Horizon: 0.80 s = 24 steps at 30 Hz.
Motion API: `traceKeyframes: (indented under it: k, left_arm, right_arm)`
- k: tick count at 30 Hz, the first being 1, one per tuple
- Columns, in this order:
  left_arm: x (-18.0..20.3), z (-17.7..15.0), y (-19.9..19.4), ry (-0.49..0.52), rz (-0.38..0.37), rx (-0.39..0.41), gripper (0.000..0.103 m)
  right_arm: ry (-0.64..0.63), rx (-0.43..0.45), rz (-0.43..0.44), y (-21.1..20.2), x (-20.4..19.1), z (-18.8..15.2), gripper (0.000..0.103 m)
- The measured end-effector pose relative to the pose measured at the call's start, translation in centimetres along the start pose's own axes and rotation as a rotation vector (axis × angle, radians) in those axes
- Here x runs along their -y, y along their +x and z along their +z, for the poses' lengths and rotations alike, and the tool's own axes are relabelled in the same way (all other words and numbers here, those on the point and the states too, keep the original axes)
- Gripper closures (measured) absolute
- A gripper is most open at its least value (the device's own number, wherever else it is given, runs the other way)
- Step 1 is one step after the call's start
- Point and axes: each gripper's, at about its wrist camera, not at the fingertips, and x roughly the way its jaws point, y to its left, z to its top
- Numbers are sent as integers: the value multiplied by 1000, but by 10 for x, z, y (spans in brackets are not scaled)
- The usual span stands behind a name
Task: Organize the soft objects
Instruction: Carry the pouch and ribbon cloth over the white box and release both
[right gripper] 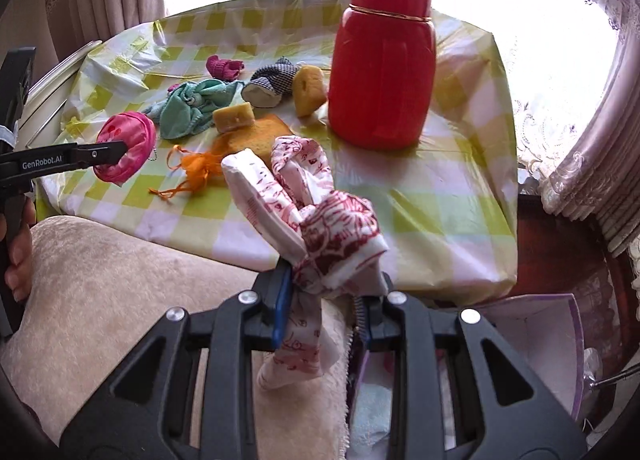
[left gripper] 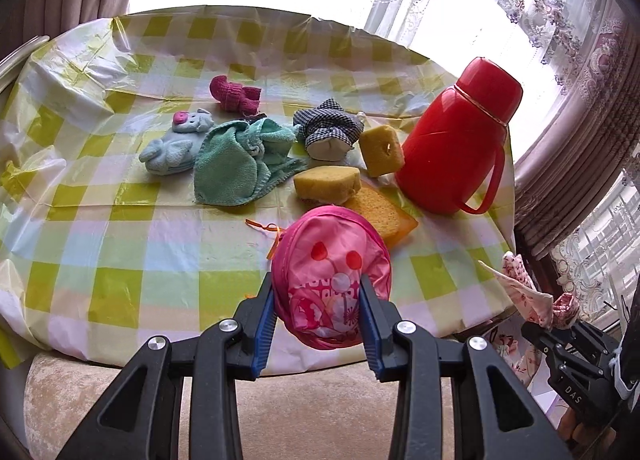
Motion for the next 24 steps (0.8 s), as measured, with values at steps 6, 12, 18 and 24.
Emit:
traceKeyframes:
  k: [6,12,18,24]
  left_arm:
    - [33,-2,-1,55,-61,-14,64]
    - [69,-7,-2,120,-122,-36,64]
    - [106,-15,0,185,-199,-68,64]
    - [137,-23,1,236,-255,-95,64]
  right_arm:
    - [72,-51,-96,-18,47,-38,72]
    - [114,-146,-137,-25,70,-80,72]
    - [134,-312,-117,-22,80,-124,70]
    - [61,-527,-104,-2,71,-162,45]
